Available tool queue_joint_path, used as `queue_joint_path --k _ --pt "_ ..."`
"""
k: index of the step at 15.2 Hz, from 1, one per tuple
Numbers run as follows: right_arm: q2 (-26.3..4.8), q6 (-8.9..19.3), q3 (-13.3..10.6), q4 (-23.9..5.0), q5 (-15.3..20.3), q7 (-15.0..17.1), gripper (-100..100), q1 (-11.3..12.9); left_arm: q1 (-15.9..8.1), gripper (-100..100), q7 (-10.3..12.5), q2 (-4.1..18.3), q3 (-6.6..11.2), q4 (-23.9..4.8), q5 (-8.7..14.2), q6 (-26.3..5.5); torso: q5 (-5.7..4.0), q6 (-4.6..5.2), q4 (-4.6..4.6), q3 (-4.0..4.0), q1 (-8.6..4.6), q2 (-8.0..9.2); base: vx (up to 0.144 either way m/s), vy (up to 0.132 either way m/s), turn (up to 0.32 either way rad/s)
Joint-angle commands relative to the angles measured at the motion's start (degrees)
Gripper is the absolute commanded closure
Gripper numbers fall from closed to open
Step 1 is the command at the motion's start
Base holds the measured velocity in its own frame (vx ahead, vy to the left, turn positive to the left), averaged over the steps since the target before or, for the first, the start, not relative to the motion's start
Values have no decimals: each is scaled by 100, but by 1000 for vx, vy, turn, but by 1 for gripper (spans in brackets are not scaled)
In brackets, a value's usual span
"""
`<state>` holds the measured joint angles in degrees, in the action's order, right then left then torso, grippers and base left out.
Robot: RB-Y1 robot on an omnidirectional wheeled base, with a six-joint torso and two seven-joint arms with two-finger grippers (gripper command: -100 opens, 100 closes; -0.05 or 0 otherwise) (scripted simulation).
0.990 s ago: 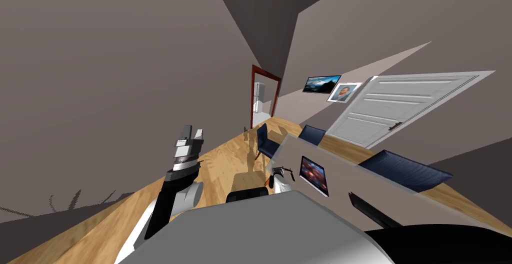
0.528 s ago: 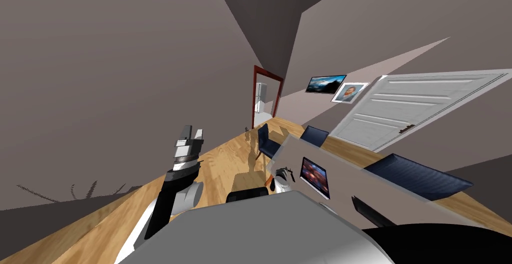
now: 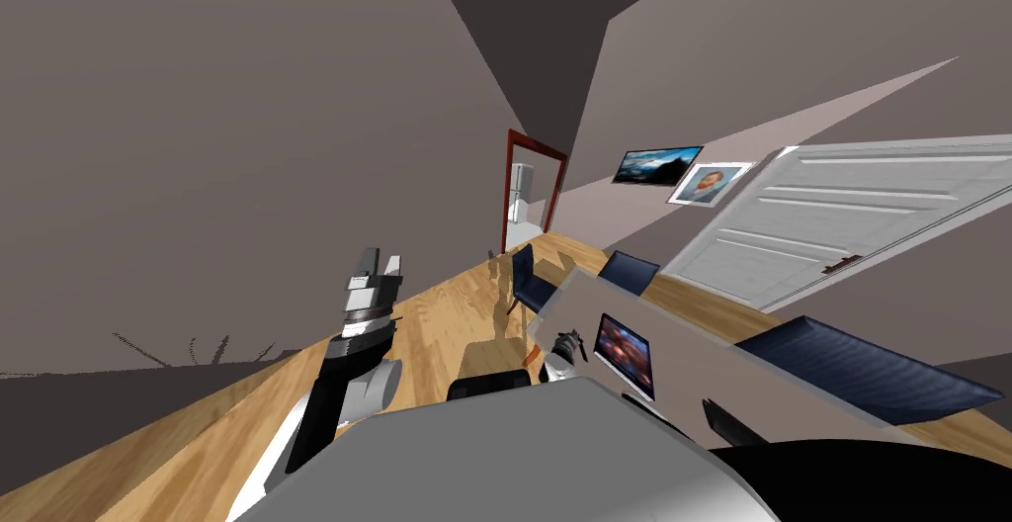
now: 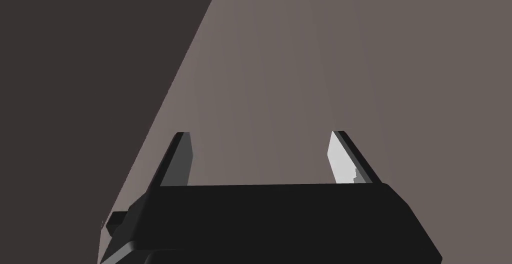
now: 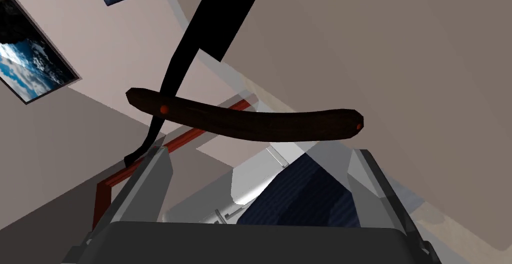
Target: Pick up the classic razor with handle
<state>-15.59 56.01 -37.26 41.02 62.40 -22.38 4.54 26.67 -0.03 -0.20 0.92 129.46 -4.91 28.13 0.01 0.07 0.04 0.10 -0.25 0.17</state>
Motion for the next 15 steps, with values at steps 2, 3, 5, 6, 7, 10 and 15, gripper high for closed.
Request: queue_joint_path --k 2,3,5,6,7,10,15 --pt "-14 243 -110 -228 159 -56 -100 8 0 0 0 0 0 0 0 0 0 1 0 0 0 0 -44 -38 29" --pt "-16 287 -131 -283 189 -66 -100 14 0 0 0 0 0 0 0 0 0 1 0 1 1 2 -48 -33 37" --pt "-39 182 -72 -370 145 65 -100 30 0 0 0 0 0 0 0 0 1 0 0 -1 6 -2 -18 -13 66" --pt "-46 157 -57 -453 144 129 -100 44 0 0 0 0 0 0 0 0 2 -2 -1 -4 11 -9 2 -3 193" --pt "-53 132 -42 -535 142 194 -100 58 0 0 0 0 -1 0 0 0 2 -3 -2 -7 14 -14 9 -3 165" --pt "-67 82 -12 -700 140 322 -100 86 1 0 0 0 0 0 0 0 3 -1 -5 -13 16 -23 14 -2 107" --pt "-87 15 32 -935 133 485 -100 134 0 0 0 0 0 0 0 0 3 -2 -4 -13 17 -23 7 -1 90"
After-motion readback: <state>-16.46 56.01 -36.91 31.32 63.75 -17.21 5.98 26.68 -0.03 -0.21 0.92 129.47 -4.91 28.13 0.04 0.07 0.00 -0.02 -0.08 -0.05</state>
